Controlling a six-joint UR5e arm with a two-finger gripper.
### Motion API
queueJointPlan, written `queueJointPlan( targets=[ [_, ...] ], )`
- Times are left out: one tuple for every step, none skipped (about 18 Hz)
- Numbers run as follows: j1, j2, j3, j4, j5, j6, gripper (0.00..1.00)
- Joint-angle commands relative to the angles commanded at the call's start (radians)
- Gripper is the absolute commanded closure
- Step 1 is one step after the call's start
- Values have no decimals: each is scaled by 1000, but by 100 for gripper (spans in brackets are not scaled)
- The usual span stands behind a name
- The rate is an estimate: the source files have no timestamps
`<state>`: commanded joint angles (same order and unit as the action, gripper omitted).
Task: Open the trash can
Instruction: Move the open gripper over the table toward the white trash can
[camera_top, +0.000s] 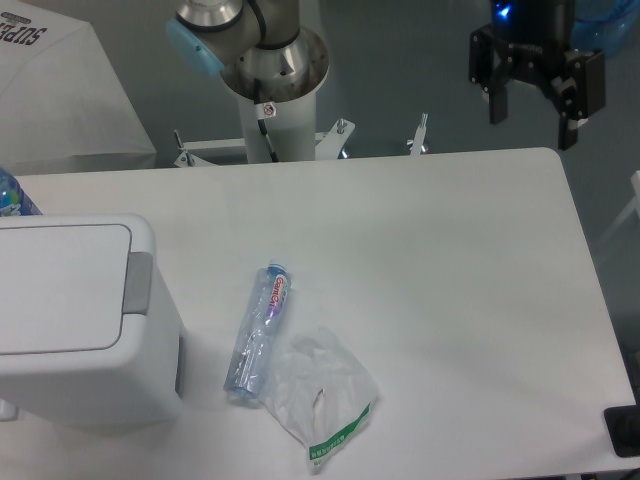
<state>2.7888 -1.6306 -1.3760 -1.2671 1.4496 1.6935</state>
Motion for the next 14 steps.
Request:
queueJointPlan(
  targets=[
    [0, 0, -2, 0, 3, 0, 0],
    [0, 0, -3, 0, 3, 0, 0],
    [-2, 0, -2, 0, 5, -3, 0],
    [-3, 2, -2, 0, 0, -8, 0],
    [-3, 2, -3, -2, -5, -29, 0],
    [-11, 2, -3, -2, -6, -75, 0],
    [-32, 0, -3, 0, -8, -137, 0],
    [-61, -2, -3, 0, -6, -209, 0],
    [-87, -5, -3, 2, -5, -291, 0],
    [-112, -8, -3, 3, -6, -367, 0],
    [-135, -14, -2, 12, -8, -444, 0],
    [-167, -17, -5, 20, -12, -522, 0],
    [-193, -26, -6, 24, -21, -599, 0],
    [-212, -32, -8, 34, -40, -670, 0]
  ],
)
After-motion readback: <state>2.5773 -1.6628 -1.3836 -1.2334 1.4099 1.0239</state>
